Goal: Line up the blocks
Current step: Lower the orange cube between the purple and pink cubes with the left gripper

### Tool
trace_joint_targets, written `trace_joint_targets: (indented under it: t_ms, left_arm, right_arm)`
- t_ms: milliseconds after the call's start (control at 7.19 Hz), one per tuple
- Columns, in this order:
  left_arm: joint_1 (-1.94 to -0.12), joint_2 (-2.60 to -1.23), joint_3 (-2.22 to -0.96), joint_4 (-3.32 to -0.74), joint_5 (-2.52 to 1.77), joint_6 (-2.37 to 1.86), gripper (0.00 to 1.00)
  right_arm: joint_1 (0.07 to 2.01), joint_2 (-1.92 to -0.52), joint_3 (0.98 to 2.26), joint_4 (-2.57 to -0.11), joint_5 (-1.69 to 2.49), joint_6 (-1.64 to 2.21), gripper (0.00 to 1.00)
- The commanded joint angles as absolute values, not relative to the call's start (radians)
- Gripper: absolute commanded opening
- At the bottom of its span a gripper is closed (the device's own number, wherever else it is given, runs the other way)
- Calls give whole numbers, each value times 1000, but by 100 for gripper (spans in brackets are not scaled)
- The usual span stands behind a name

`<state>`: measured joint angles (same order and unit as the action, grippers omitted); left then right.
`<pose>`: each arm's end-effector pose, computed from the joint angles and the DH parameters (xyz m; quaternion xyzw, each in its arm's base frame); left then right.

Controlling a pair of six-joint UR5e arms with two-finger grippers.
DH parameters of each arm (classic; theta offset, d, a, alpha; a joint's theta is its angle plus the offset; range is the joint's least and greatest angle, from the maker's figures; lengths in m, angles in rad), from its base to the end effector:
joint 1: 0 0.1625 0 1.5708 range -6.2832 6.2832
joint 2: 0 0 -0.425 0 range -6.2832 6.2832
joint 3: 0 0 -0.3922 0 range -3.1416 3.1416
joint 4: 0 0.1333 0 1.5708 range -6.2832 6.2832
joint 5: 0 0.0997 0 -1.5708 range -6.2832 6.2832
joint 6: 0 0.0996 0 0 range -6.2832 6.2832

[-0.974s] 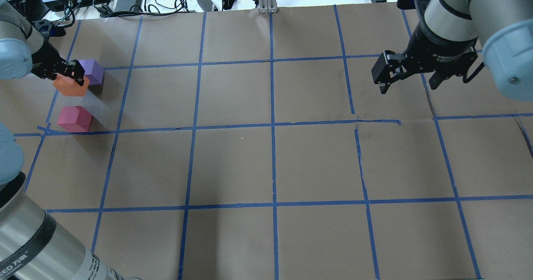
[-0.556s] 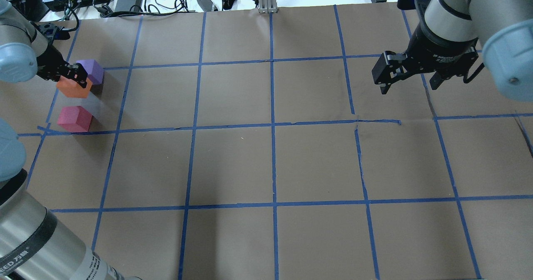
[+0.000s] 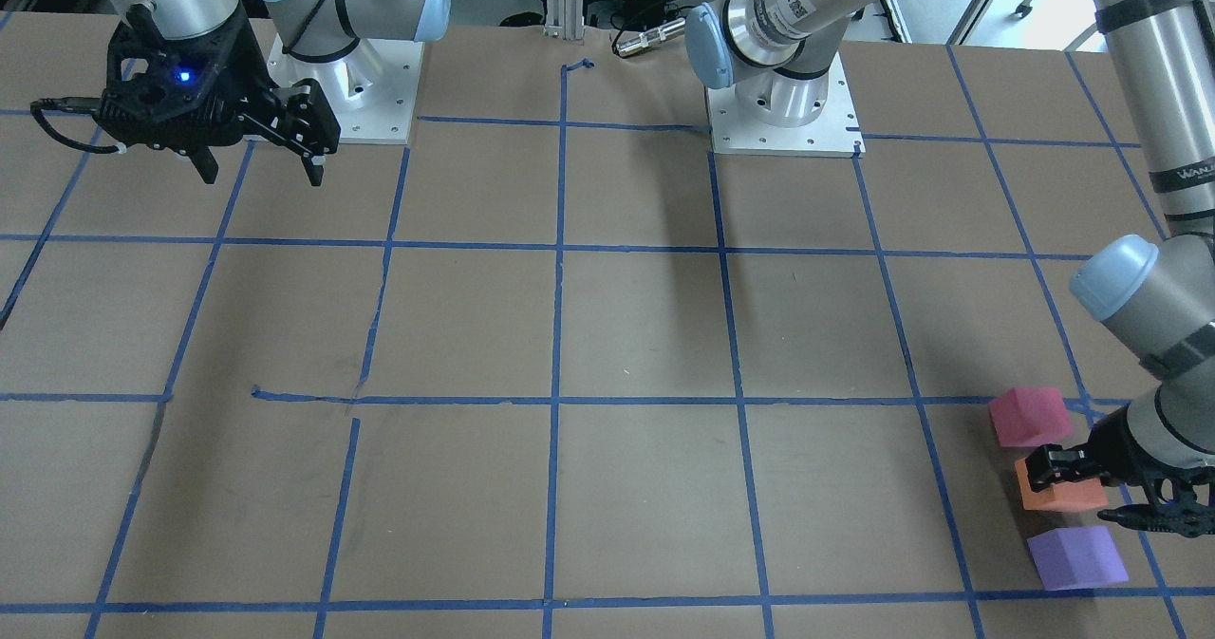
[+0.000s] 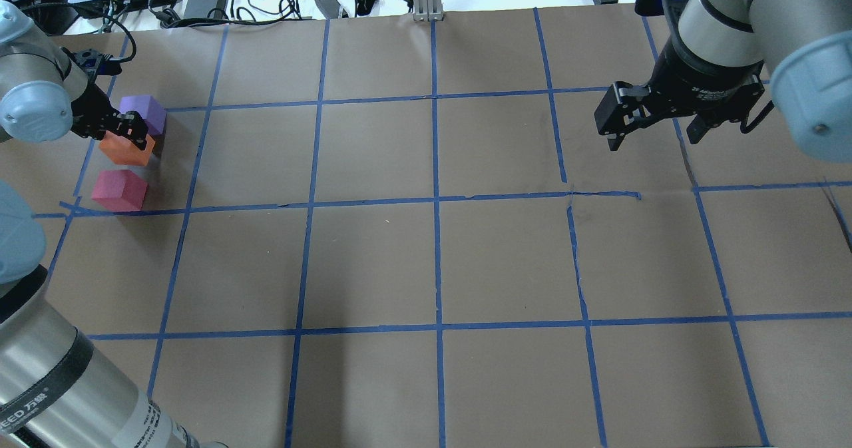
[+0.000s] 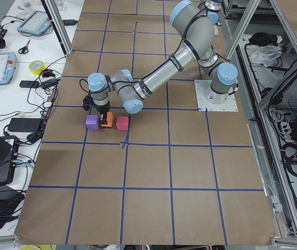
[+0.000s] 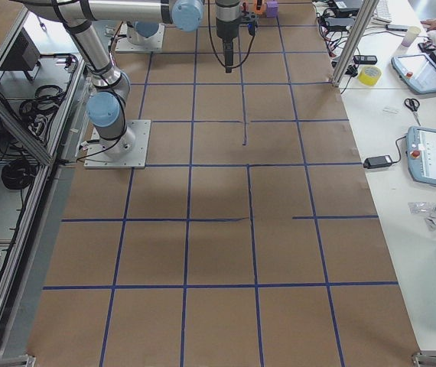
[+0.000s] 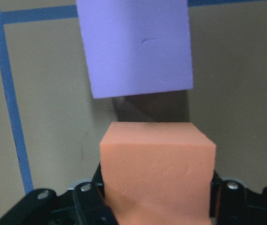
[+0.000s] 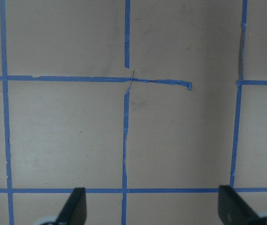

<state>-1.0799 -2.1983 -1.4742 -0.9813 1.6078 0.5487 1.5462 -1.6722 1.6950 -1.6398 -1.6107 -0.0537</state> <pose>0.2124 -0.6724 0.2144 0.0283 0.9990 -0.0162 0.0306 0.1181 -0.4563 0.4816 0.0141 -0.9994 0.0223 0.0208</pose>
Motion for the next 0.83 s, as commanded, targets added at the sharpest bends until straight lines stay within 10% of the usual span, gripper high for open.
trace_joint_targets:
  t_ms: [0, 695]
  left_arm:
    - [-1080, -2212, -1473, -976, 1603, 546, 0]
    - [-1063, -2214, -1473, -974, 1603, 546, 0]
  right_arm:
    - [1546, -1672, 1695, -1640, -1611, -54, 100]
    - [1546, -1672, 1695, -1640, -1611, -54, 100]
